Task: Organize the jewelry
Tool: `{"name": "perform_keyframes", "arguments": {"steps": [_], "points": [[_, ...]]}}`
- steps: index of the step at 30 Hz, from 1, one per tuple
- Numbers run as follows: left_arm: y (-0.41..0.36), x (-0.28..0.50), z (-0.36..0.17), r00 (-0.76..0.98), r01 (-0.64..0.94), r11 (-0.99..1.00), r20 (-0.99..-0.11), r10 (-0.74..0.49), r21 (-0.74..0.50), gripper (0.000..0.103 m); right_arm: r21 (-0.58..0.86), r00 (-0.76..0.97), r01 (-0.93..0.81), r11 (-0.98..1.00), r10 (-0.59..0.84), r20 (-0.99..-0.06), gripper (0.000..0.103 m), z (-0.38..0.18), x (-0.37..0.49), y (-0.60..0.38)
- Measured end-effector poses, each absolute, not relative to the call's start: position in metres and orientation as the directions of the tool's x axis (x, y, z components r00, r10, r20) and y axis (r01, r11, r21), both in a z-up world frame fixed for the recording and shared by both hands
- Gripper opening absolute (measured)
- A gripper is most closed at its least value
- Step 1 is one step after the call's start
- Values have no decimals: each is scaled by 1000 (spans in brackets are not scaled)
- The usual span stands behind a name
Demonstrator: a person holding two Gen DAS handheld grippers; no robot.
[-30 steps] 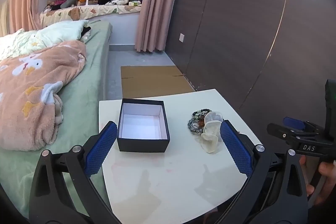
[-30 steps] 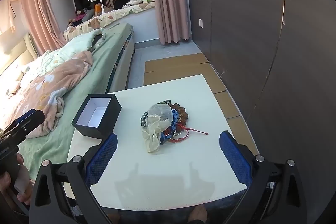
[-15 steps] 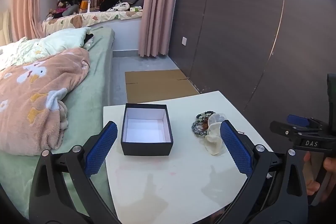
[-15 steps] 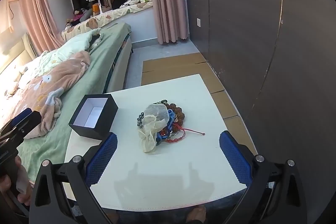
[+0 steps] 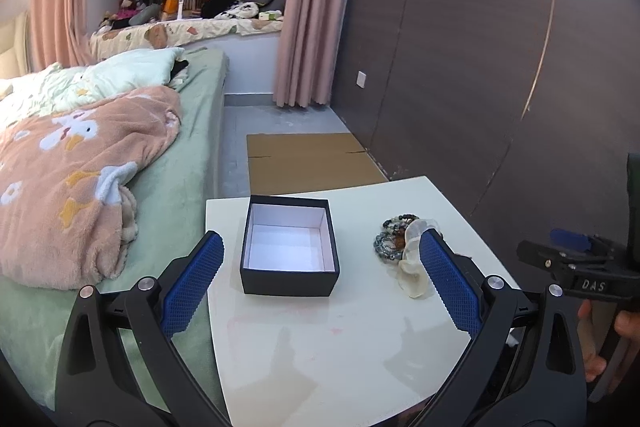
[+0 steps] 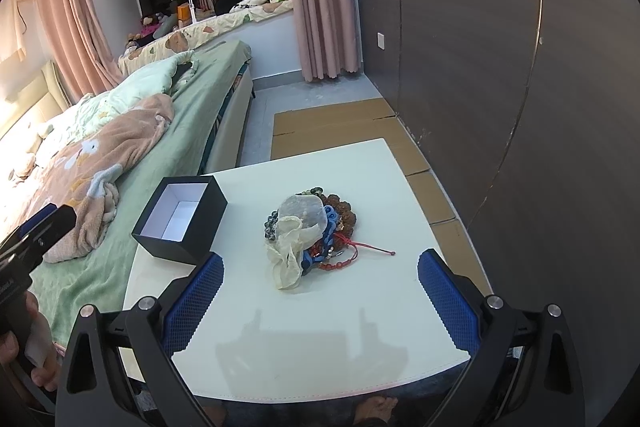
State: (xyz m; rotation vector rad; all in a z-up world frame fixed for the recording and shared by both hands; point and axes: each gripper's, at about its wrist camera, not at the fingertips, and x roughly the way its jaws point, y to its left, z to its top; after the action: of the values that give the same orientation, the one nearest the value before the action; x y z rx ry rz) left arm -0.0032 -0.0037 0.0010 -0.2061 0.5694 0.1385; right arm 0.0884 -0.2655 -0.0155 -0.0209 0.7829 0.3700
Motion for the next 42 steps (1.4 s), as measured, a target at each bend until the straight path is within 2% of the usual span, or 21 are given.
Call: {"name": "perform_keyframes", "arguments": {"steps": [42], "points": [[-7,-2,1,837,-171,971,-545,54,-167,98,123,655,-310,943,306,-690,95,-15,90,-273]]}}
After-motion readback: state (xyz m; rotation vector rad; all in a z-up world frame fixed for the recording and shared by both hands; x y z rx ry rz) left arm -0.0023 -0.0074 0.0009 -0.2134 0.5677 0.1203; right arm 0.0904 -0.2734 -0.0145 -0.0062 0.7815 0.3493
